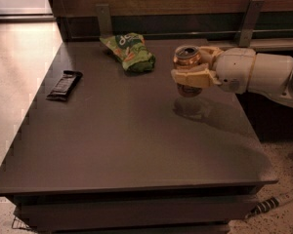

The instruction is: Place orange can upright

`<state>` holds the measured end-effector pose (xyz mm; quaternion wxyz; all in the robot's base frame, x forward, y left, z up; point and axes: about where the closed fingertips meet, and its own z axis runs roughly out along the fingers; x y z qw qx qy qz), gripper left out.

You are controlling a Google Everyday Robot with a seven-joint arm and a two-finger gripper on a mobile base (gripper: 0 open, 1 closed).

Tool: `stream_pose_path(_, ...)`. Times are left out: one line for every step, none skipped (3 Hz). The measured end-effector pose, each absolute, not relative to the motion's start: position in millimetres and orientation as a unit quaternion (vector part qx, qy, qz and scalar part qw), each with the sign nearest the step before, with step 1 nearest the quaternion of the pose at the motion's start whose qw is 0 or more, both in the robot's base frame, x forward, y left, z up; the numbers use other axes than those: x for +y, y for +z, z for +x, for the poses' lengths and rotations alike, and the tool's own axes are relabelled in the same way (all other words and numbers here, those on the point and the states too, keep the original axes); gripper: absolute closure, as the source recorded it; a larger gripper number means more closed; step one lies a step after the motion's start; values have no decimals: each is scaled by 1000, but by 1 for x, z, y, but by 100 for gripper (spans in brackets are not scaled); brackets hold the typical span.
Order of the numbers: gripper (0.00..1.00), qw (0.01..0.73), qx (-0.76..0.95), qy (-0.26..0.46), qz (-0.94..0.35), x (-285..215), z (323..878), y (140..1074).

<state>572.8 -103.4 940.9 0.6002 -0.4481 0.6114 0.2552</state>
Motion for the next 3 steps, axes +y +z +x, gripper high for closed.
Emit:
stream_pose_path(100,604,594,273,-455,-90,563,923)
stream_pose_path(100,601,594,284,-454,-81,552,907)
stream_pose_path(100,596,596,301,-445,-75,547,886)
